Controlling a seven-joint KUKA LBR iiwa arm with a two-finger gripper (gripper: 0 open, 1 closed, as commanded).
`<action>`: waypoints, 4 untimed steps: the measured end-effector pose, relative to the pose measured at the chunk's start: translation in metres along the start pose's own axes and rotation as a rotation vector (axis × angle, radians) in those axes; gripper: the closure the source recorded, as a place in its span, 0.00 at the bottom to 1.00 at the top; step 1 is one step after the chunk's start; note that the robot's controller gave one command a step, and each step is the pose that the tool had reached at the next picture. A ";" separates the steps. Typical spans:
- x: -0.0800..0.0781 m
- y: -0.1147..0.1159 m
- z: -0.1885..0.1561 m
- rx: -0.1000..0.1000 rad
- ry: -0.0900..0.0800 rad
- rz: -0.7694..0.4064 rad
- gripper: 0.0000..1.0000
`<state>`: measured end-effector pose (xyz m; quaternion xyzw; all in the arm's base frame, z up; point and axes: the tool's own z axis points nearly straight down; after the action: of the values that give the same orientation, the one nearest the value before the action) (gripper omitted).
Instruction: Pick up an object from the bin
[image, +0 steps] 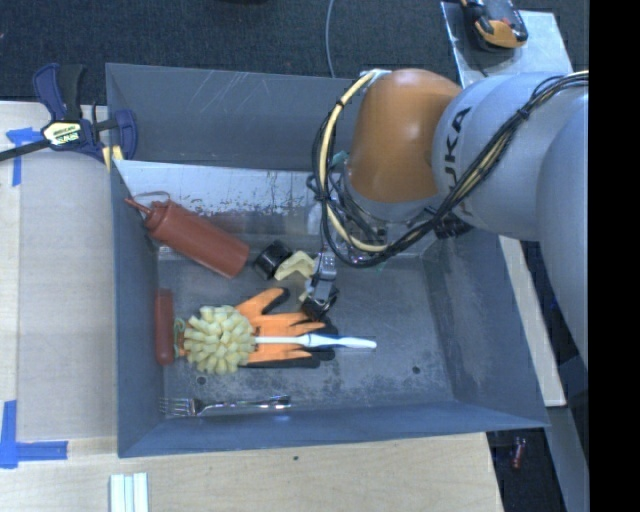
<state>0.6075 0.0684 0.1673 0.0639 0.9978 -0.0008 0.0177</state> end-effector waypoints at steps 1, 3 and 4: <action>0.015 -0.009 0.030 0.001 0.000 0.002 0.00; 0.014 0.023 0.080 -0.002 -0.014 0.096 1.00; 0.014 0.023 0.080 -0.002 -0.014 0.094 1.00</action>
Offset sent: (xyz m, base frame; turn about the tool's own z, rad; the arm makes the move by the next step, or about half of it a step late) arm 0.0109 0.0031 -0.0844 0.0526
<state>0.5998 0.0929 0.0869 0.1108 0.9935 0.0004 0.0249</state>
